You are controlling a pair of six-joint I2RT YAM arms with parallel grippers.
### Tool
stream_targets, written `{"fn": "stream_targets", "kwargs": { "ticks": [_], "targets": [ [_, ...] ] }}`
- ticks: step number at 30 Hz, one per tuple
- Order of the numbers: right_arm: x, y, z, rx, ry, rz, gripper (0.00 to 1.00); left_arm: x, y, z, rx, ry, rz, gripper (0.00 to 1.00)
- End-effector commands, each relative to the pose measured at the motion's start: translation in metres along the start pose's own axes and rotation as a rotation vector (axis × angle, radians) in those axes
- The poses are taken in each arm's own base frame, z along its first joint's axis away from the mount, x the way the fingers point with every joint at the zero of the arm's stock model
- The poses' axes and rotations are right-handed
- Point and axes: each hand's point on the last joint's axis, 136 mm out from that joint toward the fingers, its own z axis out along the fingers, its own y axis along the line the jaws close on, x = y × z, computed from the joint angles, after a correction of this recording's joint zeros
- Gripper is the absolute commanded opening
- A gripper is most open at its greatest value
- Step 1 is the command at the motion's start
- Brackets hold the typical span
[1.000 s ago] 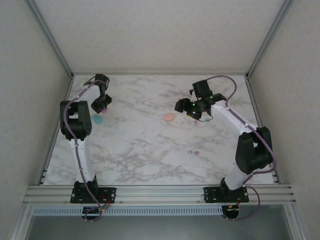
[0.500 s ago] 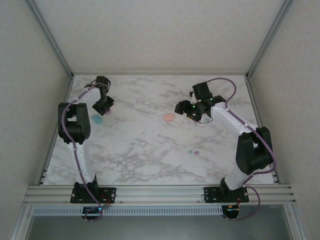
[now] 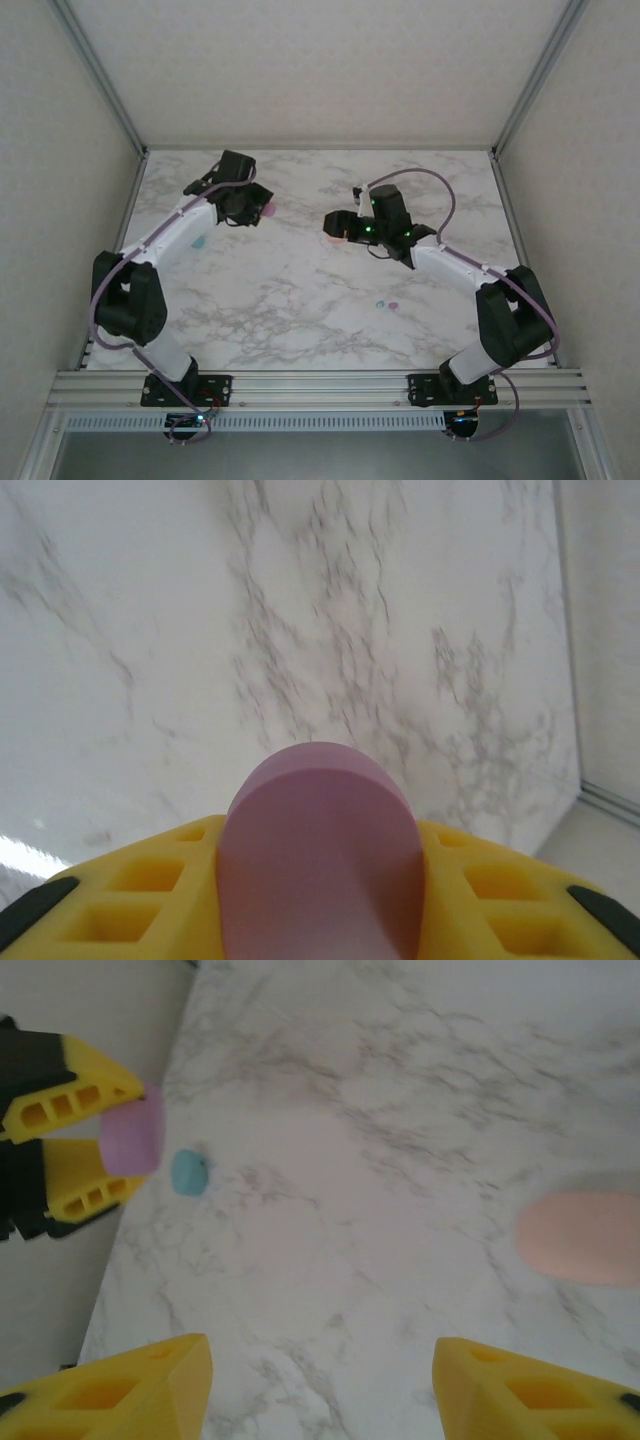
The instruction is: Insert the wireless bluetooth earbuds into the charging case
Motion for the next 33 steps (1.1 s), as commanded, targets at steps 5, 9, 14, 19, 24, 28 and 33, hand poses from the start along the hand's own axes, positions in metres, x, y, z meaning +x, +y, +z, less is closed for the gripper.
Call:
{"fn": "stream_targets", "kwargs": {
  "ticks": [5, 9, 14, 19, 24, 28, 33],
  "targets": [
    [-0.038, 0.057, -0.005, -0.173, -0.257, -0.200, 0.61, 0.028, -0.016, -0.026, 0.098, 0.041, -0.150, 0.36],
    [-0.040, 0.073, 0.004, -0.230, -0.238, -0.199, 0.61, 0.035, -0.023, -0.031, 0.119, 0.065, -0.154, 0.36],
    [-0.044, 0.091, 0.014, -0.305, -0.205, -0.174, 0.61, 0.039, -0.030, -0.036, 0.149, 0.079, -0.166, 0.36],
    [-0.040, 0.093, 0.032, -0.330, -0.149, -0.140, 0.61, 0.042, -0.037, -0.040, 0.167, 0.085, -0.162, 0.36],
    [-0.034, 0.097, 0.048, -0.345, -0.124, -0.123, 0.60, 0.046, -0.039, -0.042, 0.173, 0.095, -0.161, 0.36],
    [-0.032, 0.097, 0.057, -0.365, -0.117, -0.099, 0.59, 0.046, -0.039, -0.043, 0.174, 0.095, -0.161, 0.36],
    [-0.033, 0.095, 0.064, -0.359, -0.121, -0.087, 0.54, 0.047, -0.040, -0.043, 0.176, 0.097, -0.160, 0.36]
  ]
}}
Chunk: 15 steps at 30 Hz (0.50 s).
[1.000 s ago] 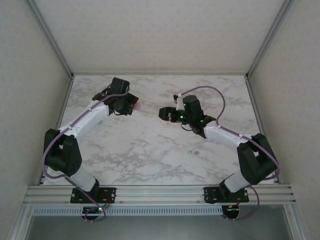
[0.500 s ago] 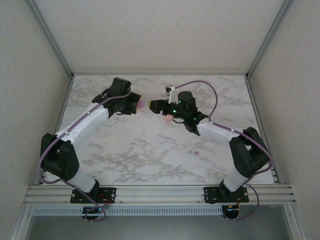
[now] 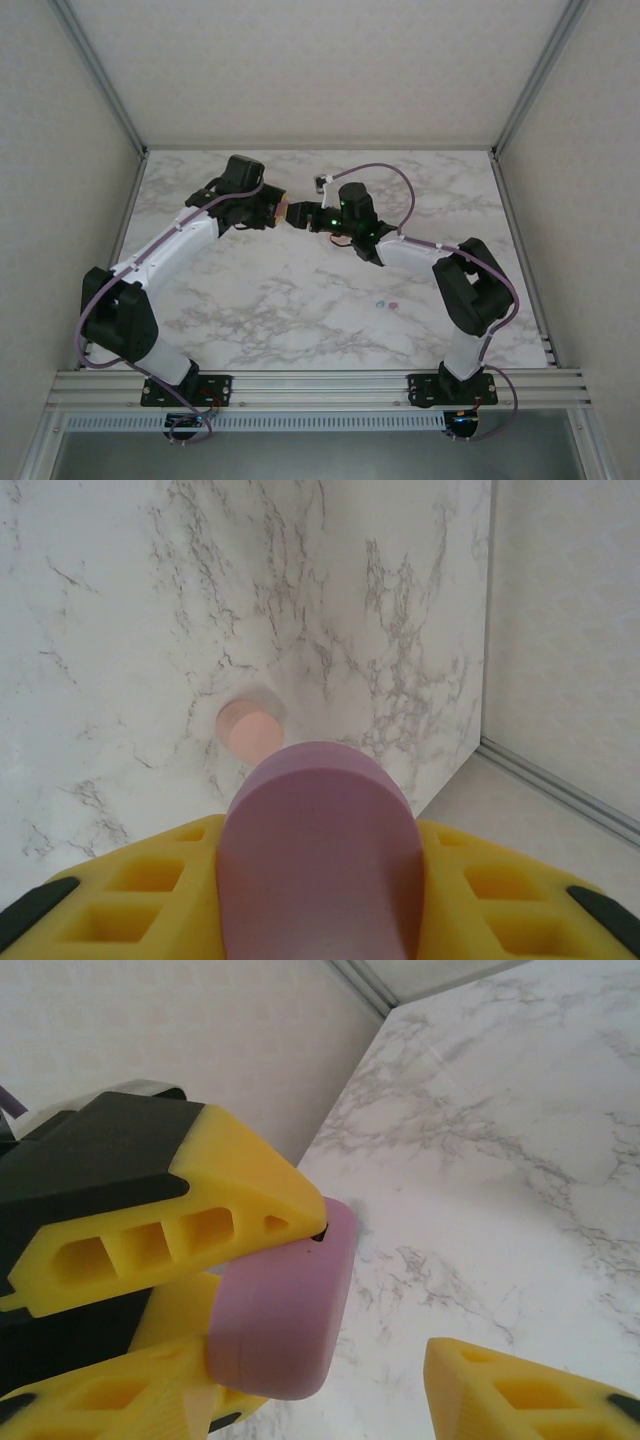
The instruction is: Insert the wireless bluetooth earbuds into the charging case
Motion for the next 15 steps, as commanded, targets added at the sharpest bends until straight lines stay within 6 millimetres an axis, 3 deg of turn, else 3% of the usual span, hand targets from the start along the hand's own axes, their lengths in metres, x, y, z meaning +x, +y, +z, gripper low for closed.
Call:
{"fn": "stream_targets", "kwargs": {
  "ticks": [1, 15],
  "targets": [
    [-0.017, 0.014, 0.006, -0.037, -0.045, -0.019, 0.52, 0.010, -0.016, -0.015, 0.057, 0.021, -0.006, 0.36],
    [-0.011, 0.004, 0.011, 0.022, 0.002, 0.024, 0.25, 0.010, -0.015, -0.014, 0.065, 0.017, -0.007, 0.38]
  ]
}}
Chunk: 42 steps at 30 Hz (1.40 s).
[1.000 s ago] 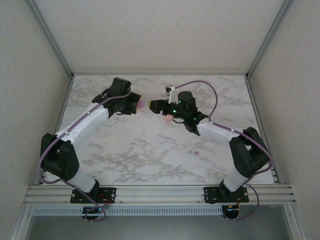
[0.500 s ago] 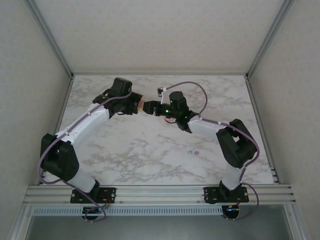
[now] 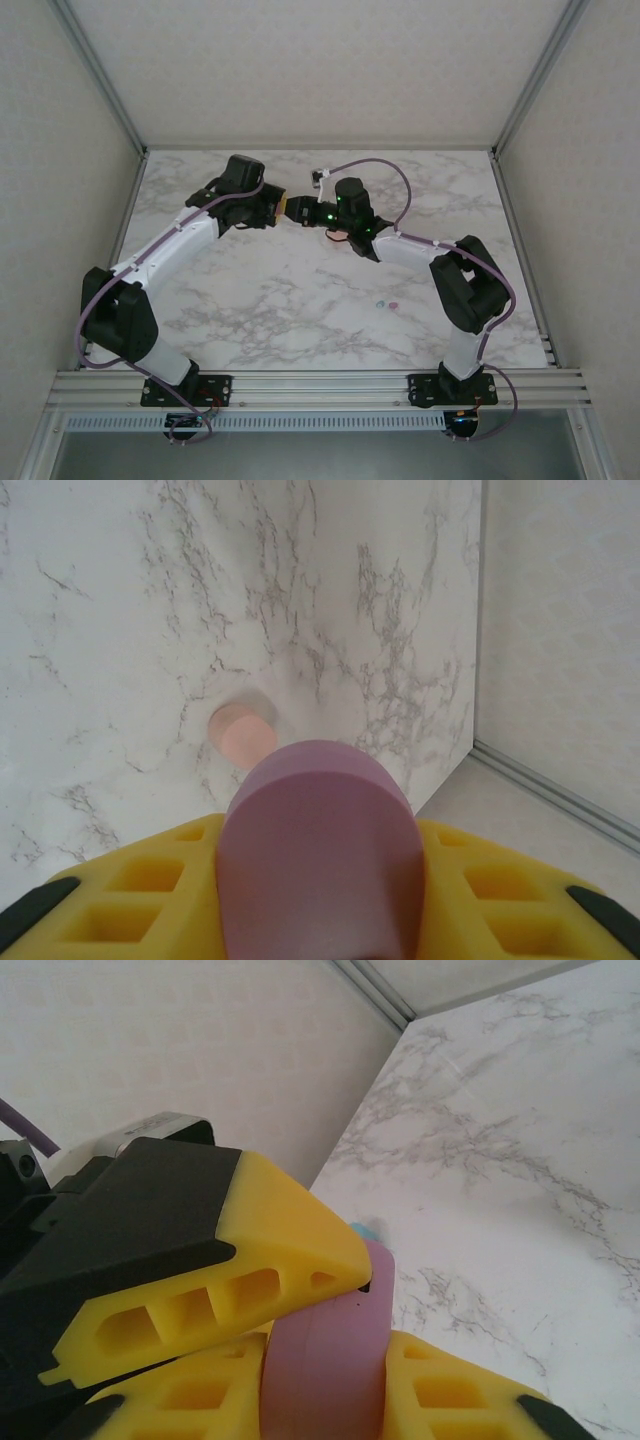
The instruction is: Insert the wireless bluetooth earbuds into the charging case
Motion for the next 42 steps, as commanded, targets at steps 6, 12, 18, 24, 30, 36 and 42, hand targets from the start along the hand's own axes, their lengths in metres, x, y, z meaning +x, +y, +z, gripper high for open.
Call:
{"fn": "stream_targets", "kwargs": {
  "ticks": [6, 12, 18, 24, 30, 36, 42],
  "targets": [
    [0.002, 0.003, -0.008, 0.032, 0.048, 0.044, 0.21, 0.007, -0.025, -0.020, 0.099, -0.004, 0.073, 0.62],
    [-0.015, 0.012, -0.035, -0.056, 0.148, 0.213, 0.21, -0.016, -0.062, -0.066, 0.231, -0.222, 0.478, 0.91],
    [-0.040, 0.018, -0.075, -0.183, 0.265, 0.365, 0.19, -0.016, -0.093, -0.130, 0.535, -0.507, 0.972, 0.92],
    [-0.058, 0.028, -0.099, -0.254, 0.368, 0.453, 0.20, 0.044, -0.075, -0.130, 0.639, -0.397, 1.653, 0.91],
    [-0.071, 0.051, -0.108, -0.351, 0.418, 0.487, 0.20, 0.077, -0.038, -0.111, 0.707, -0.123, 1.957, 0.82],
    [-0.076, 0.076, -0.122, -0.392, 0.462, 0.471, 0.20, 0.080, -0.055, -0.117, 0.864, -0.151, 1.961, 0.79],
    [-0.078, 0.091, -0.132, -0.402, 0.467, 0.468, 0.20, 0.086, -0.070, -0.106, 0.992, -0.131, 1.926, 0.76]
  ]
}}
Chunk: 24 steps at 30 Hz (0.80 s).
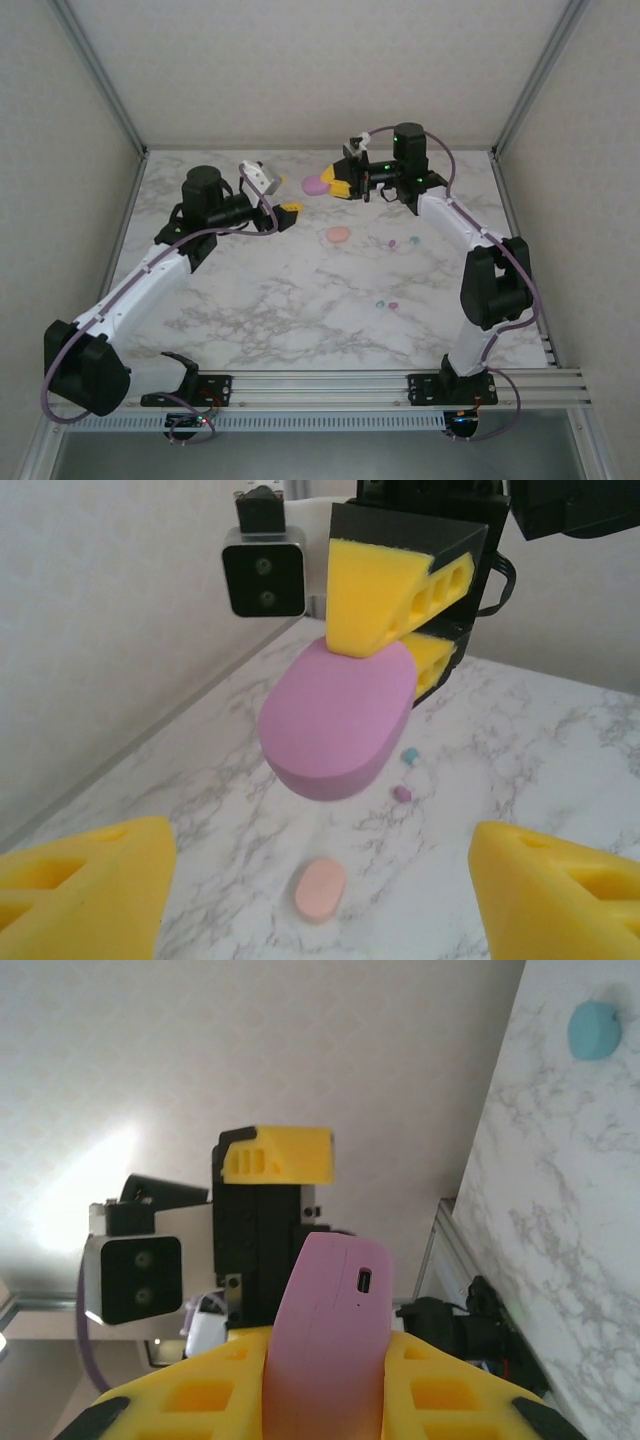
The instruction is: Insert the wireless bluetooth earbuds into the charging case
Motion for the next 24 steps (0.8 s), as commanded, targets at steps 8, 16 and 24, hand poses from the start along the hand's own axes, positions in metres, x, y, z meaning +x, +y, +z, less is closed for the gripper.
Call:
{"fn": "stream_targets", "kwargs": {
  "ticks": [8, 16, 24],
  "targets": [
    [0.025, 0.055, -0.002, -0.040, 0.040, -0.072, 0.20, -0.037, 0.005, 0.020, 0.108, -0.189, 0.052, 0.76],
    [0.020, 0.054, 0.001, -0.046, 0.033, -0.059, 0.20, -0.050, -0.004, 0.024, 0.193, -0.231, 0.032, 0.71],
    [0.012, 0.038, 0.003, -0.034, 0.012, -0.022, 0.20, -0.049, -0.017, 0.025, 0.253, -0.194, 0.040, 0.67]
  ]
}}
